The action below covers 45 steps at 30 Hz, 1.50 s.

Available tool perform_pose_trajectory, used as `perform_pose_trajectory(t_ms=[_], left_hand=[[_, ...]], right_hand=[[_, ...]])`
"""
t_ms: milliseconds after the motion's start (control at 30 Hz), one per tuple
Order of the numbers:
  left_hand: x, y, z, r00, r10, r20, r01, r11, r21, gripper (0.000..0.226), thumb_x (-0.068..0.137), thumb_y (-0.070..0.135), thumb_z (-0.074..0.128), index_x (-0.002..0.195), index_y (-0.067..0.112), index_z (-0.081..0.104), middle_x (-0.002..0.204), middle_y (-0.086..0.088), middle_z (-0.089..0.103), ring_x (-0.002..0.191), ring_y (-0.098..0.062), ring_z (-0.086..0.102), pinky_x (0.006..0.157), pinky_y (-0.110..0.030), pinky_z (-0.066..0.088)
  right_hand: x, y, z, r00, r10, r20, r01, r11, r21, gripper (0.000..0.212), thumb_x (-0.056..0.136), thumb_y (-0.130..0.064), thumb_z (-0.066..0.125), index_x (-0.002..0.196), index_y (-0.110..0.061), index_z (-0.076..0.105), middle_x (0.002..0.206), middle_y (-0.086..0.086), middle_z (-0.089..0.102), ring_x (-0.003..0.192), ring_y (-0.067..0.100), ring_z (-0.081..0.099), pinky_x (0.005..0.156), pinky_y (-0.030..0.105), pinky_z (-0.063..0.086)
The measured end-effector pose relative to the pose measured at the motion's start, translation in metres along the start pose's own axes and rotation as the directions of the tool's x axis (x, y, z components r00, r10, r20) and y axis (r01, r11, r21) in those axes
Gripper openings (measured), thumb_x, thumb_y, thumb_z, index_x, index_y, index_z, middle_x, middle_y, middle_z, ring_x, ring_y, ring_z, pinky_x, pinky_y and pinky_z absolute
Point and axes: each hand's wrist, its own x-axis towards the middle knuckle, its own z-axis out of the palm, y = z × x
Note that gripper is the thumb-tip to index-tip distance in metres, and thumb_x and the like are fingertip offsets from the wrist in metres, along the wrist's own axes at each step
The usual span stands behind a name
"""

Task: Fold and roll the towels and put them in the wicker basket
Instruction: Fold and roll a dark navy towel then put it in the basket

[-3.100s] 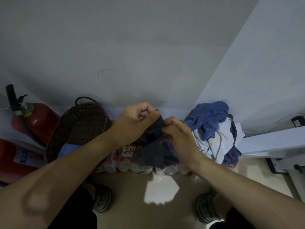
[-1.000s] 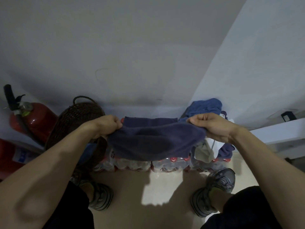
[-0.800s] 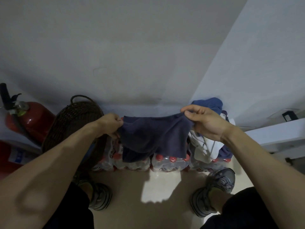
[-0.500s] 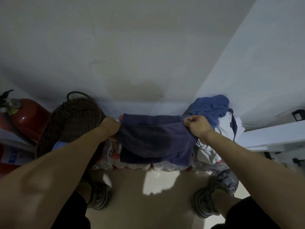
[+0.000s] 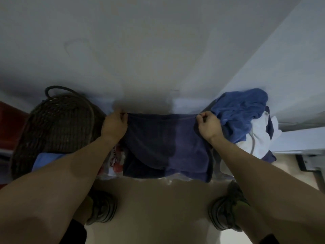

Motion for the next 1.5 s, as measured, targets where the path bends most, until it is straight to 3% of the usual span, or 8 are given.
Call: perform_pose_trajectory(t_ms=[300, 433, 600, 700, 867, 1033, 1333, 1500], left_hand=[[0.017, -0.006, 0.011, 0.996, -0.019, 0.083, 0.017, 0.999, 0.029, 0.033, 0.095, 0.020, 0.057, 0.119, -0.003, 0.058, 0.118, -0.026, 0.055, 0.106, -0.040, 0.054, 0.093, -0.042, 0.047], [0.018, -0.011, 0.006, 0.998, 0.019, 0.067, -0.022, 0.999, 0.039, 0.023, 0.093, 0.014, 0.059, 0.109, -0.001, 0.066, 0.112, -0.025, 0.058, 0.107, -0.039, 0.053, 0.095, -0.042, 0.045], [0.017, -0.006, 0.004, 0.999, 0.040, -0.031, -0.044, 0.989, -0.140, 0.016, 0.093, 0.011, 0.059, 0.102, -0.001, 0.066, 0.102, -0.016, 0.067, 0.091, -0.026, 0.062, 0.082, -0.030, 0.049], [0.018, 0.001, 0.006, 0.997, -0.055, -0.050, 0.036, 0.945, -0.326, 0.019, 0.095, 0.020, 0.058, 0.103, 0.003, 0.062, 0.100, -0.011, 0.067, 0.088, -0.019, 0.060, 0.081, -0.028, 0.048], [0.021, 0.004, 0.017, 0.976, -0.216, -0.001, 0.194, 0.875, -0.444, 0.028, 0.094, 0.028, 0.062, 0.090, 0.000, 0.064, 0.092, -0.010, 0.065, 0.085, -0.018, 0.058, 0.077, -0.024, 0.046], [0.020, -0.002, 0.023, 0.965, -0.262, -0.001, 0.243, 0.894, -0.378, 0.036, 0.092, 0.033, 0.064, 0.076, 0.001, 0.063, 0.077, -0.010, 0.062, 0.076, -0.020, 0.058, 0.072, -0.026, 0.045], [0.015, 0.009, 0.022, 0.968, -0.232, 0.089, 0.245, 0.825, -0.510, 0.019, 0.085, 0.016, 0.073, 0.094, 0.010, 0.058, 0.091, -0.002, 0.061, 0.082, -0.012, 0.057, 0.063, -0.012, 0.046], [0.003, 0.014, 0.018, 0.995, -0.100, 0.029, 0.101, 0.852, -0.514, 0.021, 0.084, 0.009, 0.073, 0.102, 0.000, 0.065, 0.095, -0.006, 0.067, 0.086, -0.014, 0.063, 0.070, -0.011, 0.048]], right_hand=[[0.011, -0.008, -0.001, 0.984, -0.028, 0.176, 0.081, 0.949, -0.306, 0.041, 0.095, -0.028, 0.060, 0.128, -0.005, 0.055, 0.123, 0.020, 0.064, 0.114, 0.038, 0.058, 0.092, 0.038, 0.048], [0.003, -0.010, -0.005, 0.980, -0.175, 0.099, 0.200, 0.901, -0.385, 0.024, 0.090, -0.026, 0.065, 0.108, -0.010, 0.066, 0.111, 0.018, 0.063, 0.098, 0.035, 0.062, 0.079, 0.036, 0.050], [0.007, -0.011, -0.012, 0.996, -0.055, 0.064, 0.051, 0.997, 0.058, 0.015, 0.085, -0.018, 0.074, 0.084, -0.012, 0.060, 0.082, 0.003, 0.062, 0.076, 0.018, 0.058, 0.069, 0.023, 0.043], [0.007, -0.007, -0.019, 0.957, 0.124, 0.261, -0.239, 0.846, 0.477, 0.008, 0.087, -0.012, 0.072, 0.081, -0.011, 0.068, 0.074, 0.000, 0.070, 0.070, 0.015, 0.063, 0.060, 0.024, 0.052], [0.010, 0.013, -0.012, 0.940, 0.289, 0.179, -0.338, 0.847, 0.409, 0.008, 0.085, -0.017, 0.076, 0.088, -0.011, 0.071, 0.087, 0.007, 0.070, 0.080, 0.024, 0.063, 0.073, 0.039, 0.057], [0.000, 0.012, -0.003, 0.970, 0.201, -0.136, -0.187, 0.977, 0.105, 0.017, 0.080, -0.019, 0.080, 0.089, -0.006, 0.075, 0.098, 0.009, 0.074, 0.089, 0.020, 0.068, 0.076, 0.015, 0.042], [-0.020, -0.037, 0.003, 0.981, -0.152, -0.116, 0.054, 0.800, -0.598, 0.037, 0.083, -0.015, 0.056, 0.119, -0.004, 0.049, 0.121, 0.020, 0.049, 0.110, 0.041, 0.050, 0.083, 0.047, 0.047], [-0.020, -0.084, 0.034, 0.871, -0.455, 0.188, 0.478, 0.872, -0.107, 0.032, 0.089, -0.012, 0.062, 0.119, -0.003, 0.062, 0.120, 0.018, 0.059, 0.114, 0.037, 0.052, 0.097, 0.036, 0.040]])
